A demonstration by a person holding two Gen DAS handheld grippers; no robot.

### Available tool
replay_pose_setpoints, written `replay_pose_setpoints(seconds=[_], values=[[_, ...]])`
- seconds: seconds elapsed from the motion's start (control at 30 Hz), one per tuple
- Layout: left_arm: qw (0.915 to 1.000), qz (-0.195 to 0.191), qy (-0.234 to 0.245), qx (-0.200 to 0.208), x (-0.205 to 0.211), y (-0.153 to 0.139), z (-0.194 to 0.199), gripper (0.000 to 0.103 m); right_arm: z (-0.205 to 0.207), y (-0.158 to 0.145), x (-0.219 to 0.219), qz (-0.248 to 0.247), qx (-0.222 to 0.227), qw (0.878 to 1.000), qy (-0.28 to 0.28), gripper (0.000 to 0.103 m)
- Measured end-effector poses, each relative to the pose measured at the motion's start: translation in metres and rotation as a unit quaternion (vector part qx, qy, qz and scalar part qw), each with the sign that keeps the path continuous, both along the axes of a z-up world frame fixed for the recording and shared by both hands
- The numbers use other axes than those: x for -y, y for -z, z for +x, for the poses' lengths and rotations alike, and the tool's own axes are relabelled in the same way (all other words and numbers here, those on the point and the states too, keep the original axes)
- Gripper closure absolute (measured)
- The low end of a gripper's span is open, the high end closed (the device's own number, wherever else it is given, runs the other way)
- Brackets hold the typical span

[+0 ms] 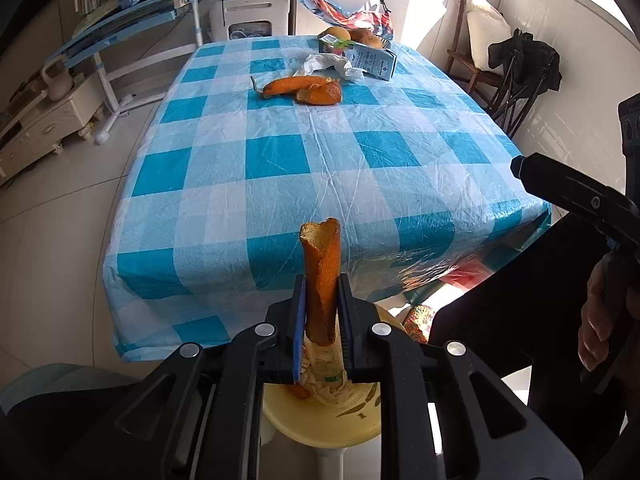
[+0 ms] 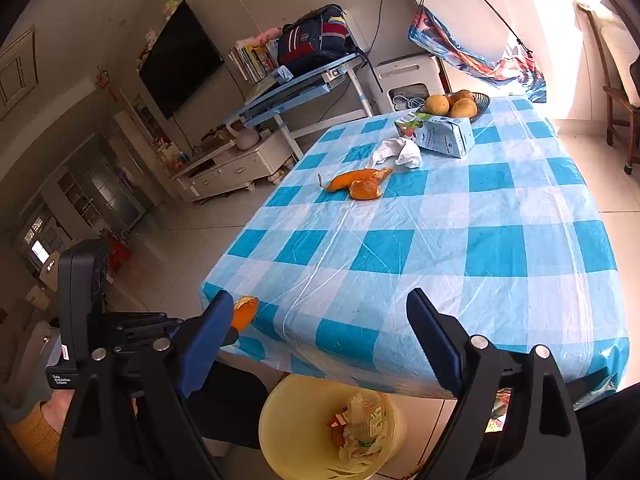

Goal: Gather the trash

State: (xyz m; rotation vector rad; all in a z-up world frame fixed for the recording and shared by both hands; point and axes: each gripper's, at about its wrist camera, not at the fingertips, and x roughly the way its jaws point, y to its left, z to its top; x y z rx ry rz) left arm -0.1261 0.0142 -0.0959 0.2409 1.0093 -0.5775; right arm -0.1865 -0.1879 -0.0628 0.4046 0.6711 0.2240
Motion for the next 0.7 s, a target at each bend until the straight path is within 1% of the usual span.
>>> replay_pose_setpoints(seconds=[0.2, 0.27, 0.3, 0.37, 0.43, 0.53, 0.7], values=[[0.9992, 0.036, 0.019, -0.001, 0.009, 0.009, -0.023, 0.088, -0.002, -0.002, -0.003, -0.017, 0.001, 1.000, 0.008, 0.018], [0.9984, 0.050, 0.026, -0.005, 0.011, 0.013, -0.029, 0.086, -0.003, -0.002, -0.005, -0.026, 0.000, 1.000, 0.010, 0.017], [0.9979, 0.057, 0.030, -0.007, 0.013, 0.015, -0.032, 0.083, -0.003, -0.002, -0.006, -0.029, 0.000, 1.000, 0.010, 0.017], [0.9969, 0.069, 0.037, -0.012, 0.016, 0.018, -0.036, 0.073, -0.003, -0.003, -0.007, -0.034, -0.001, 0.999, 0.012, 0.017], [0.9959, 0.081, 0.038, -0.007, 0.018, 0.019, -0.040, 0.057, -0.003, -0.002, -0.007, -0.036, -0.003, 0.999, 0.014, 0.017], [0.9952, 0.089, 0.040, -0.002, 0.019, 0.019, -0.043, 0.049, -0.003, -0.002, -0.008, -0.040, -0.006, 0.999, 0.017, 0.016], [0.9956, 0.088, 0.031, 0.003, 0.017, 0.018, -0.039, 0.046, -0.003, -0.001, -0.008, -0.047, -0.009, 0.999, 0.019, 0.016]])
